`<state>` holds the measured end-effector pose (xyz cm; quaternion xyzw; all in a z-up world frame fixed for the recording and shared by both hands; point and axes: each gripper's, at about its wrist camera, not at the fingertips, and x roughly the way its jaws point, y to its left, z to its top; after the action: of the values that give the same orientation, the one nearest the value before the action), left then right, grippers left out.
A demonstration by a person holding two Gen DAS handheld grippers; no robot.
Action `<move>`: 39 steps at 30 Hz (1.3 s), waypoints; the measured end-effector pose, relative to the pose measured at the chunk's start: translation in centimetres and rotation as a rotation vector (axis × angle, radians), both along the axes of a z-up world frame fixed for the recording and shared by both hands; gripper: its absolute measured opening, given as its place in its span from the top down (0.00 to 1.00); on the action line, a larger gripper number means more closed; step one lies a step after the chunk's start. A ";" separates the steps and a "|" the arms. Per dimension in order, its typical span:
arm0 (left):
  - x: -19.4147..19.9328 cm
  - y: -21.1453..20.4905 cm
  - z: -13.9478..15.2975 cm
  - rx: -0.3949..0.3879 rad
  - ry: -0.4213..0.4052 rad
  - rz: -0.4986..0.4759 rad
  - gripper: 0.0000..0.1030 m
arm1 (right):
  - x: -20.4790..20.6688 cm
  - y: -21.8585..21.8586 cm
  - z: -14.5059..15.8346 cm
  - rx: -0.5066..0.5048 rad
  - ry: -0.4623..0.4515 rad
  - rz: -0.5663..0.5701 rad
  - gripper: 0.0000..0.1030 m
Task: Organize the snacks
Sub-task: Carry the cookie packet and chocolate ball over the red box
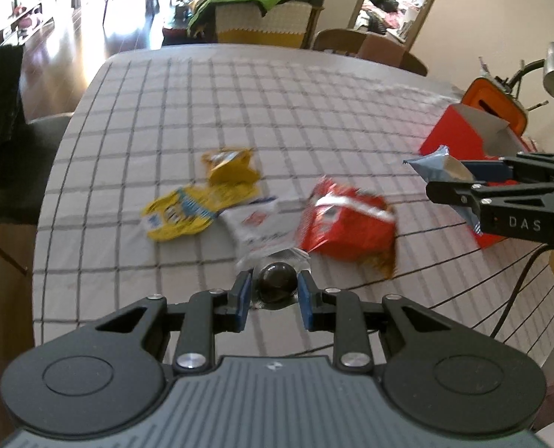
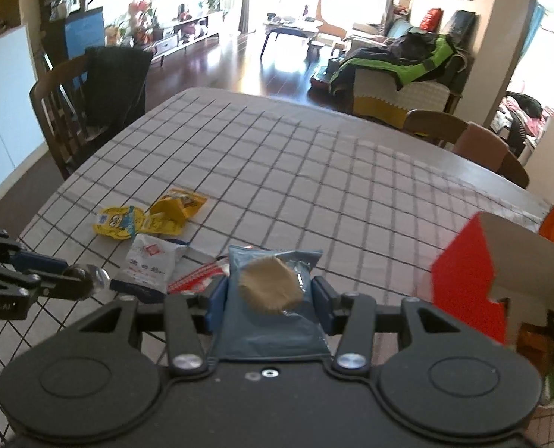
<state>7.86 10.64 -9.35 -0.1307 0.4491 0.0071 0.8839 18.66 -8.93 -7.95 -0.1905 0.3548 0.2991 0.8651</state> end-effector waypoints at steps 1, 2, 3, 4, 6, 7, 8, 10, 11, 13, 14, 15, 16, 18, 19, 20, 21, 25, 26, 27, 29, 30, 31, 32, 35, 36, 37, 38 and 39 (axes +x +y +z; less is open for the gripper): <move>0.4 -0.7 0.6 0.001 -0.010 -0.009 0.75 | 0.1 -0.8 0.5 0.013 -0.005 -0.007 0.54; 0.7 -1.2 1.0 0.003 -0.019 -0.018 0.75 | 0.2 -1.5 0.9 0.023 -0.013 -0.012 0.54; 1.1 -2.0 1.5 0.008 -0.029 -0.028 0.75 | 0.5 -2.2 1.2 0.030 -0.022 -0.018 0.54; 1.5 -2.6 2.0 0.011 -0.037 -0.037 0.75 | 0.6 -2.9 1.6 0.038 -0.032 -0.025 0.54; 2.6 -4.1 2.9 0.019 -0.054 -0.060 0.75 | 1.2 -4.7 2.3 0.057 -0.046 -0.045 0.54; 3.2 -5.1 3.3 0.025 -0.062 -0.071 0.75 | 1.5 -5.5 2.6 0.065 -0.050 -0.052 0.54; 3.6 -5.8 3.6 0.028 -0.068 -0.080 0.75 | 1.8 -6.4 2.8 0.071 -0.058 -0.062 0.54; 4.6 -7.5 4.4 0.036 -0.081 -0.101 0.75 | 2.5 -8.1 3.3 0.080 -0.073 -0.078 0.54; 5.1 -8.4 4.7 0.043 -0.088 -0.111 0.75 | 2.8 -8.9 3.5 0.086 -0.079 -0.084 0.54; 6.1 -10.0 5.2 0.046 -0.095 -0.122 0.75 | 3.4 -10.6 3.8 0.094 -0.092 -0.094 0.54; 6.7 -10.8 5.4 0.047 -0.096 -0.126 0.75 | 3.7 -11.4 3.9 0.096 -0.095 -0.096 0.54; 7.3 -11.7 5.6 0.049 -0.098 -0.132 0.75 | 4.1 -12.3 3.9 0.098 -0.099 -0.099 0.54; 7.7 -12.5 5.9 0.053 -0.102 -0.139 0.75 | 4.6 -13.2 4.0 0.099 -0.102 -0.105 0.54; 8.7 -14.3 6.3 0.059 -0.112 -0.153 0.75 | 5.2 -14.7 3.9 0.100 -0.107 -0.114 0.54; 9.1 -15.1 6.5 0.062 -0.116 -0.160 0.75 | 5.5 -15.5 3.8 0.101 -0.109 -0.119 0.54; 9.6 -16.1 6.6 0.065 -0.118 -0.166 0.75 | 5.9 -16.4 3.8 0.102 -0.110 -0.126 0.54; 10.1 -17.0 6.7 0.067 -0.119 -0.173 0.75 | 6.4 -17.2 3.7 0.103 -0.110 -0.132 0.54; 11.8 -20.5 6.9 0.077 -0.122 -0.203 0.75 | 7.8 -20.3 3.5 0.111 -0.104 -0.156 0.54; 12.3 -21.3 6.9 0.081 -0.120 -0.210 0.75 | 8.2 -21.1 3.4 0.113 -0.102 -0.162 0.54; 12.8 -22.0 6.8 0.083 -0.118 -0.216 0.75 | 8.5 -22.0 3.3 0.117 -0.098 -0.171 0.54; 13.9 -23.7 6.7 0.086 -0.114 -0.235 0.75 | 9.2 -23.6 3.0 0.120 -0.088 -0.187 0.54; 14.4 -24.4 6.7 0.089 -0.111 -0.242 0.75 | 9.6 -24.4 2.8 0.120 -0.085 -0.195 0.54; 14.8 -25.1 6.5 0.091 -0.105 -0.250 0.75 | 9.9 -25.3 2.6 0.118 -0.082 -0.202 0.54; 15.4 -25.8 6.4 0.092 -0.100 -0.255 0.75 | 10.2 -26.1 2.4 0.117 -0.078 -0.208 0.54; 16.8 -28.0 6.1 0.098 -0.085 -0.279 0.75 | 11.1 -28.4 1.8 0.107 -0.064 -0.225 0.54; 17.3 -28.7 6.0 0.103 -0.078 -0.289 0.75 | 11.3 -29.0 1.5 0.101 -0.060 -0.228 0.54; 17.7 -29.3 5.8 0.111 -0.072 -0.295 0.75 | 11.5 -29.4 1.3 0.094 -0.054 -0.232 0.54; 18.3 -30.1 5.6 0.118 -0.064 -0.307 0.75 | 11.9 -30.0 1.0 0.088 -0.044 -0.237 0.54; 18.5 -30.6 5.5 0.122 -0.058 -0.318 0.75 | 12.2 -30.6 0.8 0.084 -0.037 -0.242 0.54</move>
<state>26.39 -20.00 -3.86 -0.0042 0.4370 -0.1093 0.8928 30.86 -39.49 -7.19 -0.1151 0.3464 0.2035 0.9085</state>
